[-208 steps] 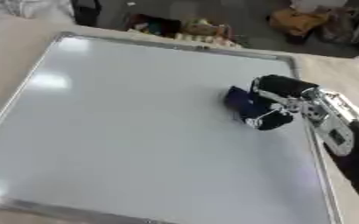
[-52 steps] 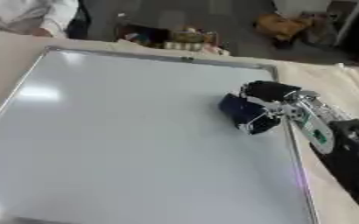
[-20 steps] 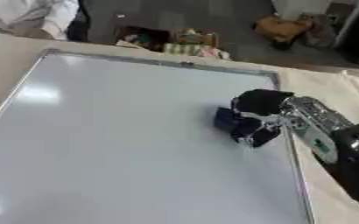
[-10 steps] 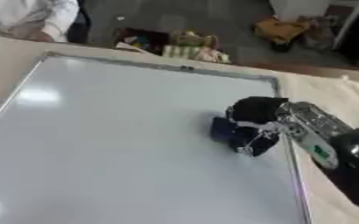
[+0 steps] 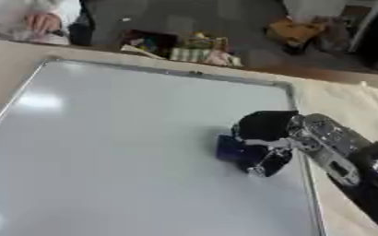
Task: Wipe the whiteboard clean with a brush.
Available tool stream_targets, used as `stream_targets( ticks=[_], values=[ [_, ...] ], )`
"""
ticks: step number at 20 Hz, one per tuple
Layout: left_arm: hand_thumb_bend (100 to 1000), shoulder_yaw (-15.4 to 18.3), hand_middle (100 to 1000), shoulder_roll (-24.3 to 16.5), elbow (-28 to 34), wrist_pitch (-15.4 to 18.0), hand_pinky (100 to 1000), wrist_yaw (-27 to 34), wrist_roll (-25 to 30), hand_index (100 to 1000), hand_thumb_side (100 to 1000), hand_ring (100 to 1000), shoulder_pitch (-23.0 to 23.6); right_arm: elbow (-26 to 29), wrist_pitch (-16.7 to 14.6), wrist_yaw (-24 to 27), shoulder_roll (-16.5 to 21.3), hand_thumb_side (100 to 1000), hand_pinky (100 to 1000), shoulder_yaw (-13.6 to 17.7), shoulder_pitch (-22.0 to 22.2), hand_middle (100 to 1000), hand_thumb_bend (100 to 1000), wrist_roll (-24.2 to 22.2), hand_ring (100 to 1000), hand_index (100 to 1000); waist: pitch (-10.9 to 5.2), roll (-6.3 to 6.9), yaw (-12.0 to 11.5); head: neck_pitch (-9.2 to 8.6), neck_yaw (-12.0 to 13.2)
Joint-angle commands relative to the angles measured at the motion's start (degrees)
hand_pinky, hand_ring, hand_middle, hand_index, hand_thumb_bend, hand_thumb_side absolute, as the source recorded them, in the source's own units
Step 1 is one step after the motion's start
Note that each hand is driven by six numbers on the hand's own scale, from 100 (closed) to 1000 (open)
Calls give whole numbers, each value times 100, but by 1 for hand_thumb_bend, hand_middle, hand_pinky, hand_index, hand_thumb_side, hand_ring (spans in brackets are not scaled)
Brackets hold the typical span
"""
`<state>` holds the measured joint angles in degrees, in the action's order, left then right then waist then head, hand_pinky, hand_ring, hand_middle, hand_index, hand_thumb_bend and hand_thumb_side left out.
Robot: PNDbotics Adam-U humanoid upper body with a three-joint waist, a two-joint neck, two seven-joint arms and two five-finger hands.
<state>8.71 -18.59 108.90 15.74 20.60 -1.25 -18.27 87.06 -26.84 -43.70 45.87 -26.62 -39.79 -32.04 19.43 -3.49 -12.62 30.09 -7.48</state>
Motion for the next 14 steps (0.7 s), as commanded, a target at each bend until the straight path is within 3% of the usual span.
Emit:
stream_targets(
  ticks=[1,8,14],
  values=[
    [284,9,571,-70,90,-14,673,3,-12,632,967,647,-59,259,-18,153,216,214,546,-50,-12,196,100,-123,600,166,-115,32,0,-12,-12],
    [286,1,571,-69,89,-24,673,7,-9,632,966,647,-58,742,-9,549,248,181,544,-196,-30,188,100,-515,592,161,-135,28,6,1,-20],
    [288,-5,571,-62,89,-37,673,18,-13,632,965,647,-53,1104,243,968,206,189,540,-251,-148,179,100,-794,583,156,-181,22,4,17,-23]
  ],
)
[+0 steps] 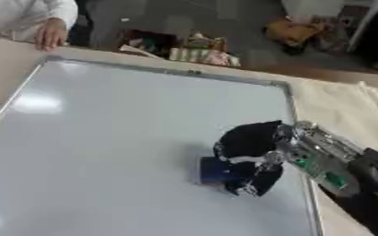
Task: Wipe the whiteboard clean with a brush.
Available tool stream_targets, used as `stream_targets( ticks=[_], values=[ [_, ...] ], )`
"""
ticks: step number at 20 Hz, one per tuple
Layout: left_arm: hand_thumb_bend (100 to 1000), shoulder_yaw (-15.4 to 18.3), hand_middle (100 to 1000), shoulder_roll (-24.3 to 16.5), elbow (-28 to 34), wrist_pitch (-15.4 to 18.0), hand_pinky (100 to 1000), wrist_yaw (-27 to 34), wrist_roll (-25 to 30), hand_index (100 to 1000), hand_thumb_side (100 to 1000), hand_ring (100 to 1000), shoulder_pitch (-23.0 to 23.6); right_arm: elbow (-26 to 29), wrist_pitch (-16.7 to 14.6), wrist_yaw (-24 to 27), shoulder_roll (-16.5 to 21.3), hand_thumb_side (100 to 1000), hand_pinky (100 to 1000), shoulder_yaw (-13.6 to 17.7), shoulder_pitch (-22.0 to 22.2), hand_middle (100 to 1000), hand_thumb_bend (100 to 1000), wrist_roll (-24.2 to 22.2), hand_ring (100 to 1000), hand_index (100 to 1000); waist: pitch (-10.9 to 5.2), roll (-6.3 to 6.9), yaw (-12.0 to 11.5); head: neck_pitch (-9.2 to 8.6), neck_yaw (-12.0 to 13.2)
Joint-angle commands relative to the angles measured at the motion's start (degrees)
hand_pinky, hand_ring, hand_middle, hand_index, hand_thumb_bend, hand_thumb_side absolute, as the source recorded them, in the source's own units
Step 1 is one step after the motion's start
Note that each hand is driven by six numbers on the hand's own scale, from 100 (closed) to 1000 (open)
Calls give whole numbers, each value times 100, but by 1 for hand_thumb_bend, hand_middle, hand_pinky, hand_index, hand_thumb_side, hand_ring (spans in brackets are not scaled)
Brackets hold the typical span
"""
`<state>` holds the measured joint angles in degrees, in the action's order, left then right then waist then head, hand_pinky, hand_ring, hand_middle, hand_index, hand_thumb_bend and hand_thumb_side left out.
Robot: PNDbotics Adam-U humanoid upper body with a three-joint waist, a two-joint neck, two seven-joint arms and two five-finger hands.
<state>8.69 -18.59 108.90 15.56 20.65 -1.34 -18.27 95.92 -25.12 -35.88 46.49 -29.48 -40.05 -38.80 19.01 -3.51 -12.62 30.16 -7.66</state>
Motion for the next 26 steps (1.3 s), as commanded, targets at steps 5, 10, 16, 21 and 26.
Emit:
stream_targets(
  ticks=[5,10,16,21,26],
  values=[
    [290,-11,572,-55,95,-40,673,24,-6,633,963,647,-44,342,371,427,29,202,523,35,-262,171,100,-155,560,152,-189,15,18,53,-13],
    [293,-15,572,-55,97,-68,674,37,-10,633,962,648,-28,373,660,560,-174,257,519,20,-397,184,100,-171,550,168,-248,2,76,152,-16],
    [296,-16,573,-35,106,-104,673,52,-17,634,960,648,-6,320,724,562,-631,359,529,-10,-587,179,100,-402,544,188,-310,-2,108,238,16],
    [298,-13,573,-24,116,-112,673,64,-40,634,957,649,-10,99,657,349,-1110,413,519,13,-701,139,100,-529,528,196,-346,22,129,342,84],
    [299,-11,573,-21,117,-117,673,66,-57,634,956,650,-16,-163,497,-11,-1449,462,501,57,-729,119,100,-505,512,216,-364,25,156,465,134]
  ],
)
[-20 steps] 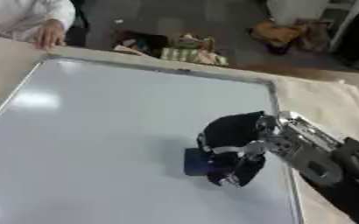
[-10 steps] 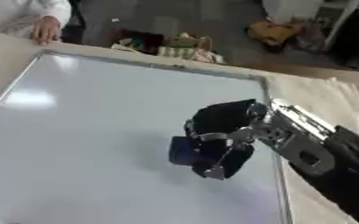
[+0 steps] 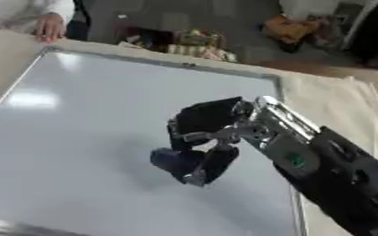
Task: Wipe the whiteboard clean with a brush.
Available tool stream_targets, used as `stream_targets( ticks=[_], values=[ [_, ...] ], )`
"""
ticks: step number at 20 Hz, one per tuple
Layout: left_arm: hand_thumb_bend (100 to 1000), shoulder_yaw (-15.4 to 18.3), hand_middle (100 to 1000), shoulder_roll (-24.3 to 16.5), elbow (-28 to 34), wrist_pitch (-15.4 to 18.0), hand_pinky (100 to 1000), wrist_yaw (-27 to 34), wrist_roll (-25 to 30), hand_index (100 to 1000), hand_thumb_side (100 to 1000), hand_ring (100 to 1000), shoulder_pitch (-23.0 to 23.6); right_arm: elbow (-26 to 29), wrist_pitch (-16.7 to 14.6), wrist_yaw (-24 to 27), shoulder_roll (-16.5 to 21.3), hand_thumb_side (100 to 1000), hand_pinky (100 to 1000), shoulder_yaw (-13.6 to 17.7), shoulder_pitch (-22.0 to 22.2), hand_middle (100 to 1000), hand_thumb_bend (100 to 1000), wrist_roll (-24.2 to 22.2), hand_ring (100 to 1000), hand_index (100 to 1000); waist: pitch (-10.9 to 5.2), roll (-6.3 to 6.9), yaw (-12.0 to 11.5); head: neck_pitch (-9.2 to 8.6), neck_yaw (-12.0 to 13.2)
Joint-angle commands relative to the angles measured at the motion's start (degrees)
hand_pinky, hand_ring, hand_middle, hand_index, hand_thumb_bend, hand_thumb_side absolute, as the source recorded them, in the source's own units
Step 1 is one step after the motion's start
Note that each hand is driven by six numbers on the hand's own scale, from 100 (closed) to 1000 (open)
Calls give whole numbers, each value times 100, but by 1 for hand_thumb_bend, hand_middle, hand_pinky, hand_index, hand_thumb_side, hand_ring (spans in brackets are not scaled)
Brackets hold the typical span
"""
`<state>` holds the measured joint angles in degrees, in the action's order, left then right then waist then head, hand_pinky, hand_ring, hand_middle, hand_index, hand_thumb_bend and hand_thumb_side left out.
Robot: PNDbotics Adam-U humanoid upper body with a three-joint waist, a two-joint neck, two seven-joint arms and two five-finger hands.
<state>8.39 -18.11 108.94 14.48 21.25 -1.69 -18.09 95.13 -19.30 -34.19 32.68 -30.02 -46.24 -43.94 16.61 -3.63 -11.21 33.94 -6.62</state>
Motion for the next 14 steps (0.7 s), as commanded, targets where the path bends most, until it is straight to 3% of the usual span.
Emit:
stream_targets(
  ticks=[1,5,14],
  values=[
    [299,18,573,-69,113,-12,673,7,-23,634,955,650,-35,-142,-113,-249,-126,467,499,113,-112,117,100,25,509,218,-127,34,22,117,40],
    [301,11,573,-66,119,-27,673,10,-25,634,955,650,-44,-351,-200,-432,-332,460,495,97,-109,113,100,65,505,219,-136,23,42,174,71],
    [302,14,573,-55,131,-44,672,8,-36,634,955,651,-41,-414,-189,-462,-405,463,498,137,-64,108,100,176,498,214,-146,12,22,64,98]
  ],
)
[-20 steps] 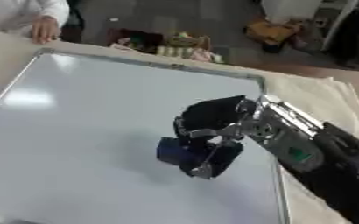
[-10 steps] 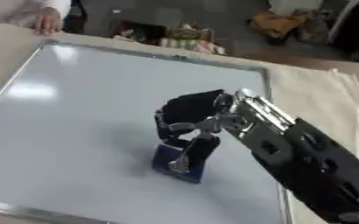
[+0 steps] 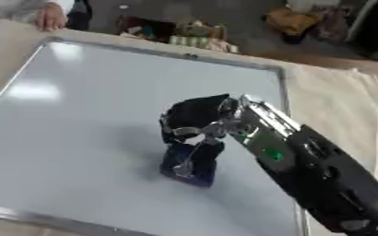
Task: Wipe the whiteboard clean with a brush.
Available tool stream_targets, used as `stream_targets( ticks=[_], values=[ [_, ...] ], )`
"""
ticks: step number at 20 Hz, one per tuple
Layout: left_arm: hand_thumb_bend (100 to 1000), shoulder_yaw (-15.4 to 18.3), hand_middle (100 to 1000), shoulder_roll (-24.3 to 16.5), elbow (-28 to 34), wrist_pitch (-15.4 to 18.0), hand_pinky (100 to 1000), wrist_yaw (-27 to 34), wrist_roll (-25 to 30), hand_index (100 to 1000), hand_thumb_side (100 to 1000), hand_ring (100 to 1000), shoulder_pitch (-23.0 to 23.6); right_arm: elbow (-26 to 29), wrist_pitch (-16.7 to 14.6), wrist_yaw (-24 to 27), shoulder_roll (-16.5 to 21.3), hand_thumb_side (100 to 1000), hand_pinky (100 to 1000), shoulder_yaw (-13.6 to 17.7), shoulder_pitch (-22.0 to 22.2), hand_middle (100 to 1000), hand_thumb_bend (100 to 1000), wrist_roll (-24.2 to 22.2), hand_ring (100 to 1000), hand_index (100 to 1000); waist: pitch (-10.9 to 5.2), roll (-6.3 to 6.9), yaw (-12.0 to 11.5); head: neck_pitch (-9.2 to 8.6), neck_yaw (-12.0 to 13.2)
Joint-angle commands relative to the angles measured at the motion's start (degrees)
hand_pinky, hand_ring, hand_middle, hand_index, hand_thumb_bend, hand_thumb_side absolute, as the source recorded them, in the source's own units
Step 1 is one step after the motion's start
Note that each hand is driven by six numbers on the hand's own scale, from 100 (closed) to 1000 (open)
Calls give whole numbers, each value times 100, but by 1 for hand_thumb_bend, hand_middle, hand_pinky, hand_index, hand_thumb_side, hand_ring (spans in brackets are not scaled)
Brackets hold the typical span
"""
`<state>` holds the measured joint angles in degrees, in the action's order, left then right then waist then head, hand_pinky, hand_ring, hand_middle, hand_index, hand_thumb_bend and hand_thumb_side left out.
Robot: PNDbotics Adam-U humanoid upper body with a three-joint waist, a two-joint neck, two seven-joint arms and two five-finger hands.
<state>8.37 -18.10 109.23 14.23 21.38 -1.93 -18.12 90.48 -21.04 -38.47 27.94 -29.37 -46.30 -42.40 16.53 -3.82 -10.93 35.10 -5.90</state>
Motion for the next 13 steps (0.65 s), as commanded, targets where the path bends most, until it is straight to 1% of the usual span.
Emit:
stream_targets(
  ticks=[1,7,12,13],
  values=[
    [302,16,573,-54,101,-23,672,-8,-10,634,956,651,-34,67,-6,-11,73,466,499,88,-52,107,100,37,497,212,-138,32,-5,-66,31],
    [303,24,573,-56,94,-17,673,-22,-9,634,957,651,-9,410,133,310,179,508,513,280,-40,100,100,194,491,205,-150,46,-2,-118,65],
    [306,34,575,-57,84,4,675,-28,-18,636,957,652,7,884,389,769,335,561,535,575,-1,101,100,367,492,203,-163,77,9,-142,99],
    [306,35,575,-53,82,9,675,-28,-21,637,958,652,9,985,456,867,367,576,553,656,24,108,100,431,497,208,-165,89,11,-138,109]
  ],
)
